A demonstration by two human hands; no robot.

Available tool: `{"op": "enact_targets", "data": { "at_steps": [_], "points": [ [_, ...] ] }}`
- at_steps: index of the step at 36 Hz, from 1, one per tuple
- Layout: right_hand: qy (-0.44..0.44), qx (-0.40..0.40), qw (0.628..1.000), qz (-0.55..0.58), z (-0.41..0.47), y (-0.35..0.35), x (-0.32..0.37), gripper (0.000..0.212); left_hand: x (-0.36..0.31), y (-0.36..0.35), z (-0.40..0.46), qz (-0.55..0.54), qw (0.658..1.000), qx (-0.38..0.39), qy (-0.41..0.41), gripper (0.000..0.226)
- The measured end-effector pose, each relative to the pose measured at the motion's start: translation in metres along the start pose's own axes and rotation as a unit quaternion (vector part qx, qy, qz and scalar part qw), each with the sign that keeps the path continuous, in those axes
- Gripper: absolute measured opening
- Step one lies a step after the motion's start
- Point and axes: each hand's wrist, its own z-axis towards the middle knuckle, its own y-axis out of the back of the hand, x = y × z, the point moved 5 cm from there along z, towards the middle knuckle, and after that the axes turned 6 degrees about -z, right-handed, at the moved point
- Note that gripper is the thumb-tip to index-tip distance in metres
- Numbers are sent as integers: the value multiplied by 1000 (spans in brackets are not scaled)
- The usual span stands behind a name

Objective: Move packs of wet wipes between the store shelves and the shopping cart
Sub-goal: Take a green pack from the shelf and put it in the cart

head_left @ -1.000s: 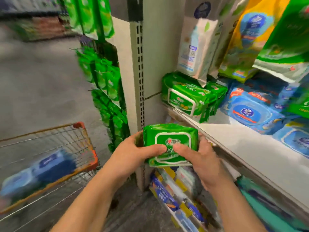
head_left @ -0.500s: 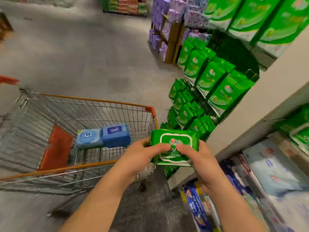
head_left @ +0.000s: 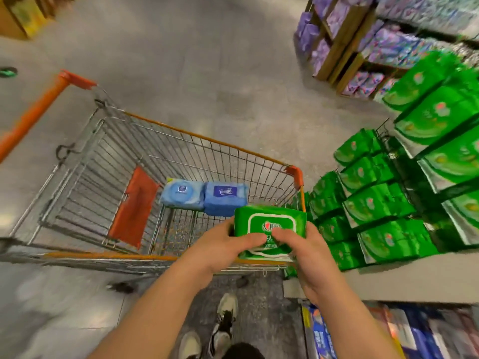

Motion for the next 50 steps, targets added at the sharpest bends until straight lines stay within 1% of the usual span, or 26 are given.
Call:
{"op": "enact_targets", "data": {
  "at_steps": [2, 5, 7, 11, 13, 14, 16, 17, 18, 19, 20, 21, 24, 27, 31, 32, 34, 35, 37, 40, 44, 47, 49, 50],
  "points": [
    [-20, 14, 1000, 15, 16, -5, -1, 47, -1, 6, 13, 3, 1000, -15, 13, 68],
    [-37, 30, 998, 45, 44, -8, -3, 47, -6, 12, 36, -7, 999, -31, 27, 50],
    [-46, 37, 997, 56, 63, -9, -4, 45, -11, 16, 53, -19, 998, -50, 34, 44],
    [-58, 65, 995, 49, 97, -8, -2, 43, -18, 18, 89, -34, 995, -67, 59, 46],
    [-72, 75, 993, 53, 116, -4, -3, 43, -17, 19, 107, -40, 994, -68, 72, 44],
    [-79, 78, 992, 53, 125, -2, -3, 47, -16, 19, 117, -46, 993, -72, 76, 43],
    [-84, 82, 991, 62, 143, 0, -5, 64, -15, 19, 133, -49, 992, -83, 79, 43],
    [-89, 86, 990, 61, 153, 1, -6, 64, -14, 18, 141, -46, 992, -86, 80, 42],
    [-96, 86, 990, 59, 164, 4, -11, 55, -12, 18, 151, -43, 992, -89, 84, 39],
    [-104, 84, 989, 55, 172, 5, -15, 41, -10, 18, 158, -34, 991, -95, 86, 37],
    [-109, 82, 989, 52, 179, 6, -18, 34, -8, 17, 164, -25, 991, -98, 89, 37],
    [-113, 82, 989, 48, 188, 6, -24, 35, -5, 16, 171, -16, 991, -97, 94, 38],
    [-131, 50, 989, 34, 210, 5, -40, 47, 7, 13, 199, -12, 991, -84, 107, 40],
    [-156, 14, 987, 43, 237, 7, -62, 42, 21, 11, 228, -32, 990, -91, 104, 30],
    [-189, -32, 980, 52, 273, 9, -93, 36, 45, 8, 270, -40, 989, -91, 112, 30],
    [-195, -43, 979, 52, 283, 10, -101, 40, 53, 7, 281, -44, 988, -95, 114, 32],
    [-207, -54, 976, 46, 297, 11, -112, 59, 67, 6, 304, -55, 987, -100, 116, 34],
    [-208, -60, 975, 39, 305, 12, -119, 64, 73, 5, 314, -58, 986, -102, 119, 33],
    [-211, -68, 975, 29, 321, 13, -132, 58, 86, 2, 332, -68, 984, -103, 131, 32],
    [-214, -74, 974, 31, 345, 13, -149, 50, 102, -6, 354, -112, 977, -100, 149, 33],
    [-222, -99, 969, 48, 369, 14, -167, 42, 123, -14, 378, -152, 967, -117, 168, 34],
    [-238, -124, 961, 62, 384, 16, -183, 39, 135, -18, 394, -158, 960, -138, 186, 41],
    [-247, -152, 955, 61, 393, 19, -193, 36, 140, -21, 404, -144, 957, -151, 201, 56],
    [-249, -164, 953, 59, 396, 19, -196, 43, 141, -23, 407, -138, 956, -156, 205, 67]
  ]
}}
